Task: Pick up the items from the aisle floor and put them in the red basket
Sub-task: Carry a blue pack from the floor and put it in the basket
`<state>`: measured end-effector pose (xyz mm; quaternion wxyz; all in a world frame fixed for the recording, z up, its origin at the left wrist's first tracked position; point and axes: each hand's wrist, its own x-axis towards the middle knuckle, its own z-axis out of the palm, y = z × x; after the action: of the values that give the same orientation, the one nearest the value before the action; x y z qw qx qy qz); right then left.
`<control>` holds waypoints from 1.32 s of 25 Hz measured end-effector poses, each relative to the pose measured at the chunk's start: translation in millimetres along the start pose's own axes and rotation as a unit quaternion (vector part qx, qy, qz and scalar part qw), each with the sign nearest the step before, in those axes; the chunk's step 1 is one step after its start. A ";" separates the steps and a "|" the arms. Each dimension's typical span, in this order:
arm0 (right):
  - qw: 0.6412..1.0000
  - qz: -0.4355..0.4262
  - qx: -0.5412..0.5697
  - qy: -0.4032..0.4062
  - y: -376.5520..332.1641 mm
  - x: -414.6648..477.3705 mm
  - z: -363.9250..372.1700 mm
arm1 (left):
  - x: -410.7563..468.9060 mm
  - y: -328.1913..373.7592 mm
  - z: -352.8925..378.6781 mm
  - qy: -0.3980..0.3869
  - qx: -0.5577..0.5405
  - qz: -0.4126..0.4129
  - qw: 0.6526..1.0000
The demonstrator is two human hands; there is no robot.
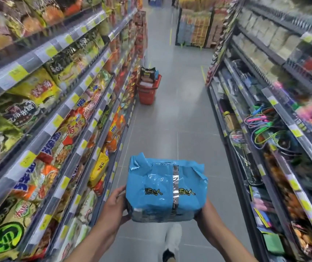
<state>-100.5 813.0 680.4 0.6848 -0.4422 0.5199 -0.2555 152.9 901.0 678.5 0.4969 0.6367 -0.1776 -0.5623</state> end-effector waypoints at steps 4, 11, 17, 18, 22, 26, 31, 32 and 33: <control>1.000 -0.003 -0.005 -0.003 -44.0 74.2 -22.2 | 79.7 37.7 34.8 0.019 0.014 0.000 1.000; 1.000 0.018 -0.024 -0.004 -122.4 218.8 -72.8 | 192.0 119.4 101.4 0.048 0.000 -0.003 0.999; 0.999 0.005 -0.036 -0.036 -185.0 329.7 -78.8 | 293.9 171.1 119.2 0.060 -0.032 -0.007 0.998; 0.998 0.011 -0.042 -0.037 -194.6 347.8 -76.1 | 313.8 179.4 118.5 0.062 -0.036 -0.008 0.997; 0.999 0.023 -0.039 -0.027 -225.5 434.6 -58.9 | 398.6 216.4 109.7 0.067 -0.042 -0.007 0.997; 0.999 0.033 -0.014 0.025 -276.1 528.1 -27.4 | 486.5 275.1 97.0 0.077 -0.042 -0.017 0.996; 0.999 0.033 -0.024 0.011 -325.6 609.9 -15.4 | 582.6 339.2 94.1 0.067 -0.043 -0.022 0.997; 0.999 0.028 -0.021 0.011 -334.4 628.7 -14.1 | 601.7 351.3 96.1 0.061 -0.041 -0.020 0.997; 0.999 0.024 -0.020 0.008 -343.3 649.2 -13.7 | 621.3 363.5 98.2 0.060 -0.037 -0.020 0.997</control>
<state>137.9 118.5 663.1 0.6774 -0.4413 0.5409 -0.2319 375.4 209.8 658.3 0.5190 0.6538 -0.1138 -0.5388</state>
